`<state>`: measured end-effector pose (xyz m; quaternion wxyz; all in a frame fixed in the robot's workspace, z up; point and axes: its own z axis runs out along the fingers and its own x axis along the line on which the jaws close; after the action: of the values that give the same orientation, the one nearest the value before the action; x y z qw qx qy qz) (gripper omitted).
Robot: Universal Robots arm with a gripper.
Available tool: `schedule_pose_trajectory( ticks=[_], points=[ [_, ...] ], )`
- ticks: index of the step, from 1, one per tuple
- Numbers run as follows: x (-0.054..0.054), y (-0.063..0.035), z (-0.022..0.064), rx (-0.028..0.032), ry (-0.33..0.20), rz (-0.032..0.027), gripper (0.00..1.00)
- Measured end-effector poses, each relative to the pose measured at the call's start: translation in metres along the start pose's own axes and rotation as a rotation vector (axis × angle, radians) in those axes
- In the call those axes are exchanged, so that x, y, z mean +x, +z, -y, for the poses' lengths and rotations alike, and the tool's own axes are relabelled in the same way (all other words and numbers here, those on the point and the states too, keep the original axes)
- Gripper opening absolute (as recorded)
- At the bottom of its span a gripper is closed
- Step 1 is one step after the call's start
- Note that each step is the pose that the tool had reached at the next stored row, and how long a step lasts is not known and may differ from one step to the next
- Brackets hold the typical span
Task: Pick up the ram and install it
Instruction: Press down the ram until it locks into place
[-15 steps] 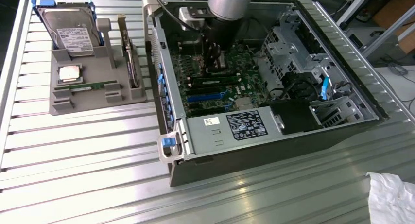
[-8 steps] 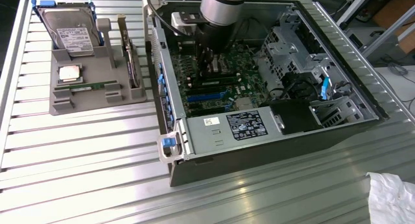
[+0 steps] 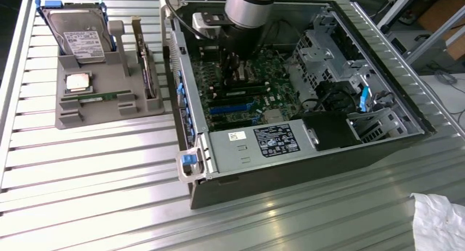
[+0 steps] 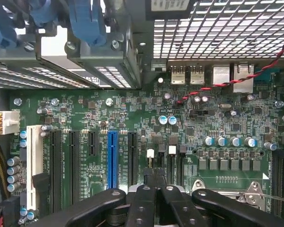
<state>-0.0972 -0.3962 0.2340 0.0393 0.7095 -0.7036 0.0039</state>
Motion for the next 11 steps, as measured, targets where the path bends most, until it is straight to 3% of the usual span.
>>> schedule_pose_trajectory(
  ticks=[3,5,6,8,11],
  points=[
    [0.000,-0.0029,0.0107,-0.0005,0.000,-0.0008,0.11],
    [0.001,-0.0037,0.0271,-0.0007,0.000,-0.0007,0.11],
    [0.001,-0.0043,0.0395,-0.0017,0.000,-0.0007,0.11],
    [0.000,-0.0051,0.0561,-0.0057,0.000,-0.0007,0.11],
    [0.000,-0.0057,0.0723,-0.0109,-0.001,-0.0014,0.11]
  ],
)
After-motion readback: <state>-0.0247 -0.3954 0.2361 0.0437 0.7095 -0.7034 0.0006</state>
